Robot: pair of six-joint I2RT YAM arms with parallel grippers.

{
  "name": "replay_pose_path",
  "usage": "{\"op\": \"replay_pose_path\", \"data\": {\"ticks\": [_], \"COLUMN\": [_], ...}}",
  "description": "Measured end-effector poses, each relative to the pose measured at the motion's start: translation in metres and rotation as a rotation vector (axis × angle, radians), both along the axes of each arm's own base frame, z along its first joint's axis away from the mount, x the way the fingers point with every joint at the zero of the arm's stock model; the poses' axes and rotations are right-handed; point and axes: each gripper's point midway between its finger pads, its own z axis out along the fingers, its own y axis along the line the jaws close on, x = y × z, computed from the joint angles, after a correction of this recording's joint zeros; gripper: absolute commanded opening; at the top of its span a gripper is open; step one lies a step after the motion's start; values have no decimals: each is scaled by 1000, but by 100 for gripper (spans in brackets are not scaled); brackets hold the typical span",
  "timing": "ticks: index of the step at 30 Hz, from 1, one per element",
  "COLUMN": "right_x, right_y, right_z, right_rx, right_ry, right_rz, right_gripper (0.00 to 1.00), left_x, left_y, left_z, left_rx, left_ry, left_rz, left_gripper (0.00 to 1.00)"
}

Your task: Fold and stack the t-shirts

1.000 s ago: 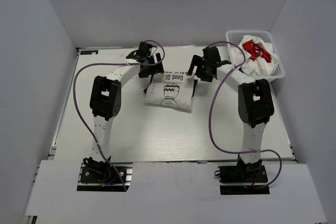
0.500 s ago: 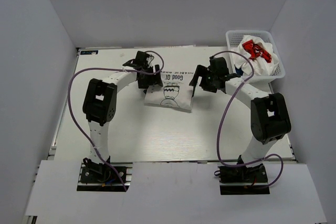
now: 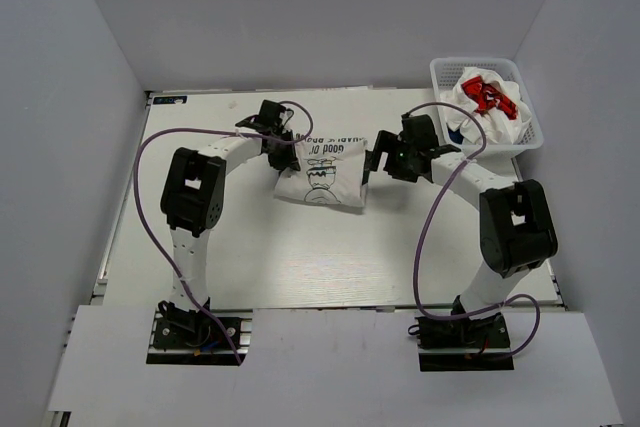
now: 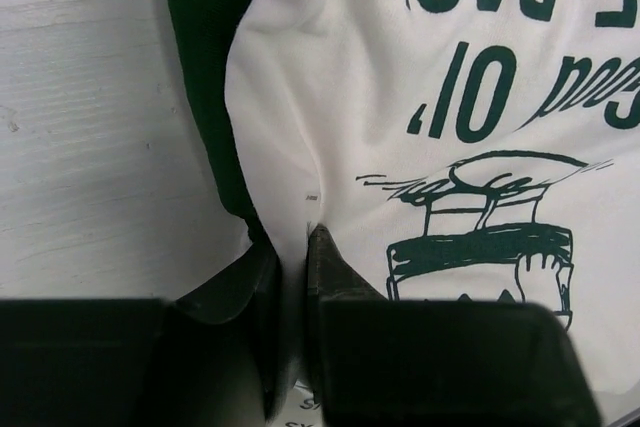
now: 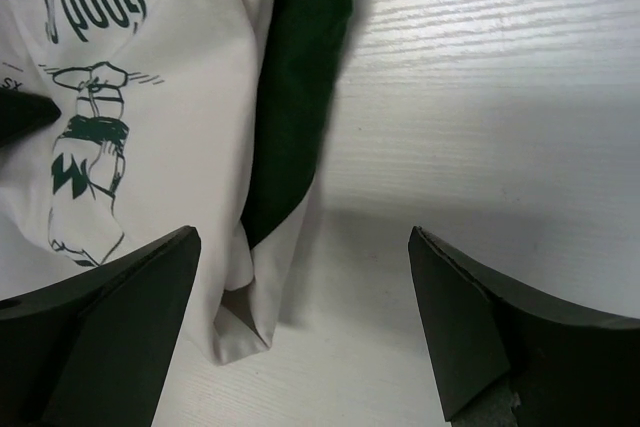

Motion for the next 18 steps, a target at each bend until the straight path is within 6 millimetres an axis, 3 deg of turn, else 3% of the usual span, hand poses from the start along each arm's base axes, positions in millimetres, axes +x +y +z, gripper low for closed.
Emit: {"op": "replay_pose_path", "data": {"ticks": [5,8,12,18], "right_x": [-3,-1,0,7], "right_y": [-11,-14,-17,-14], "right_z": [-3,-3,-3,-5], "right_rx": [-21,-31,-51,-66], "right_ry": [3,-3,-16,-27], "right_rz": [-11,-9,17,51], "right_gripper": [90,90,90,90], "left_x": [5,18,49,75], "left_y": [11,38,101,208], "left_z": [1,3,8,10], "left_rx": [65,178,375,578], "left_ry": [-14,-42,-89,-98], "left_rz": [6,42,122,229], "left_gripper": [0,0,0,0]}}
